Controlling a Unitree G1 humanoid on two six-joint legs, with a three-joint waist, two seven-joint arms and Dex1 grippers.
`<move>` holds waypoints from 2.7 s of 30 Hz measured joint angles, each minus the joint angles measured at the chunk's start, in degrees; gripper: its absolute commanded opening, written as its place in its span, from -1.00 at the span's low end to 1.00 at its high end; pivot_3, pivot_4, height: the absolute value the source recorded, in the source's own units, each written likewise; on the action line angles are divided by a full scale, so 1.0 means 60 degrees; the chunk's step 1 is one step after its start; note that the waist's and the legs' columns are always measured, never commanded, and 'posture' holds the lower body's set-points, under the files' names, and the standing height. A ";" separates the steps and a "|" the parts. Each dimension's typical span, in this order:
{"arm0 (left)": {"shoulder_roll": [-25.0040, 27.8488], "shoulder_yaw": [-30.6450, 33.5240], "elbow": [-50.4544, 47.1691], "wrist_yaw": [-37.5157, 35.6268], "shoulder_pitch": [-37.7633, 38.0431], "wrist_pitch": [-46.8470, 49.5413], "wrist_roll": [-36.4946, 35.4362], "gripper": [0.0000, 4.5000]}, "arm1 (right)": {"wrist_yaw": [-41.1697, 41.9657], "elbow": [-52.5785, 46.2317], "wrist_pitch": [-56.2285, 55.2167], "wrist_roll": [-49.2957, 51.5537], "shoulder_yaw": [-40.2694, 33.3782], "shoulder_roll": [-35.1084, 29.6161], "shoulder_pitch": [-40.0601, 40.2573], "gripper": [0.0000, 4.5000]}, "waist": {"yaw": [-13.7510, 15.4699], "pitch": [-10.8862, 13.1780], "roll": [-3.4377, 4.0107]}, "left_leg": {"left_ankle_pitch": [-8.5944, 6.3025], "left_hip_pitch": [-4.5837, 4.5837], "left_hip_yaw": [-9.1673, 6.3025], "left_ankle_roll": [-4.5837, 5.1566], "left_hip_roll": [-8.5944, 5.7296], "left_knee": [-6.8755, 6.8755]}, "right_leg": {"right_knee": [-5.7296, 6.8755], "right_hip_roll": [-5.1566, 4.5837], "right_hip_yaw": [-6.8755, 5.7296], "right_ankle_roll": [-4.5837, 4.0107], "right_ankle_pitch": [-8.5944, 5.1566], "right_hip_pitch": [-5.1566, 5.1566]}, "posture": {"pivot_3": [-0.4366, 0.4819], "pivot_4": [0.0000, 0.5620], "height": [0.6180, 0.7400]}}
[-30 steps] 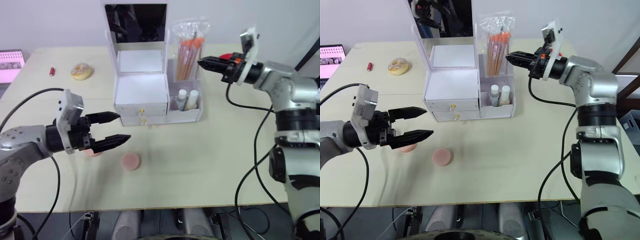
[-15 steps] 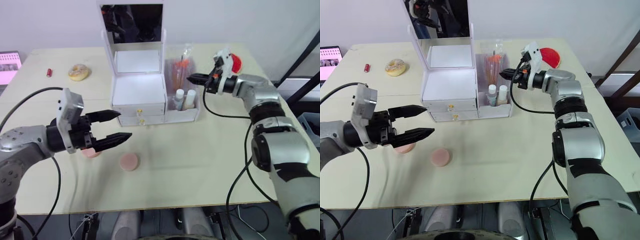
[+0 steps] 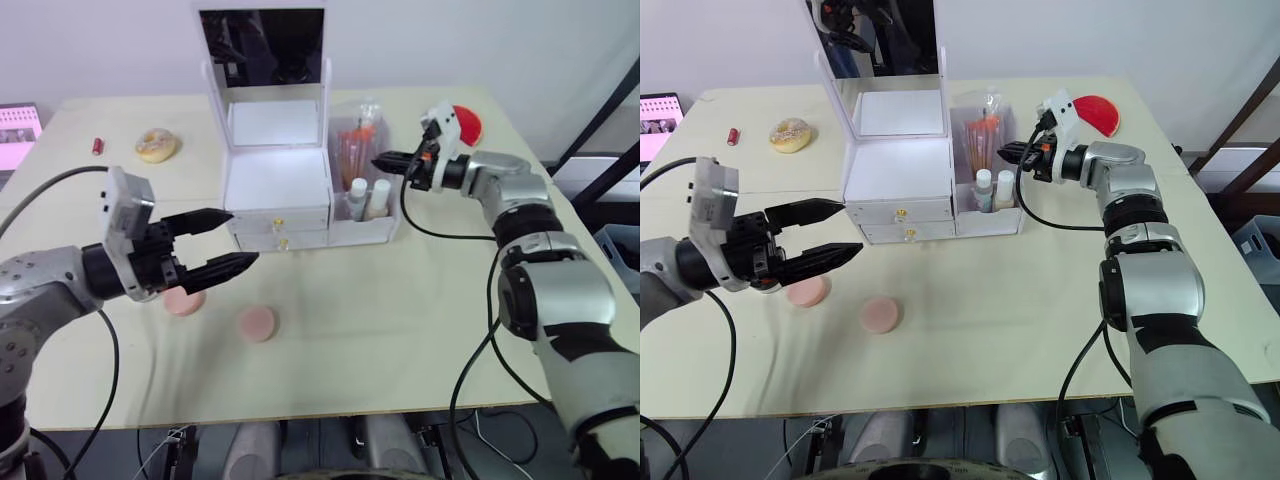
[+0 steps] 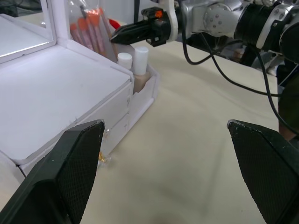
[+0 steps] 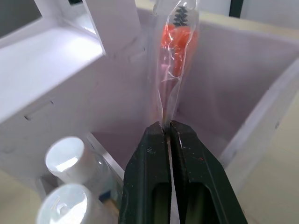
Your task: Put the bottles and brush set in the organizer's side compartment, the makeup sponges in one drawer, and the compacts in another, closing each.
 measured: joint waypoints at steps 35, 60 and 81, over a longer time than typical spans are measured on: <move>0.0033 -0.0073 -0.0066 0.0120 -0.0014 -0.0163 -0.0204 1.00 | 0.1107 -0.2391 0.1238 0.0233 -0.0703 -0.0858 -0.0164 0.99 | -0.0061 0.0000 -0.0001 | 0.0011 0.0095 0.0023 -0.0017 0.0000 -0.0120 | -0.0009 0.0011 0.0045 0.0017 0.0008 0.0019 | -0.05 -0.47 0.99; 0.0977 0.3102 0.2104 -0.2727 0.4984 -0.1616 0.2576 1.00 | 0.1350 -1.4179 0.5606 0.3820 -0.4829 -0.4720 1.1660 0.99 | 0.0241 -0.0013 -0.0037 | 0.0005 0.0097 0.0088 -0.0019 0.0010 -0.0081 | -0.0033 -0.0002 0.0101 -0.0011 -0.0046 0.0009 | -0.05 -0.47 0.99; 0.1016 0.3322 0.3117 -0.2957 0.4748 -0.2256 0.3678 1.00 | 0.0823 -1.3002 0.3674 0.3452 -0.5012 -0.5090 1.2064 0.99 | 0.0234 -0.0008 -0.0050 | 0.0005 0.0097 0.0104 -0.0016 0.0011 -0.0116 | -0.0040 0.0002 0.0109 -0.0017 -0.0043 -0.0005 | -0.05 -0.47 0.99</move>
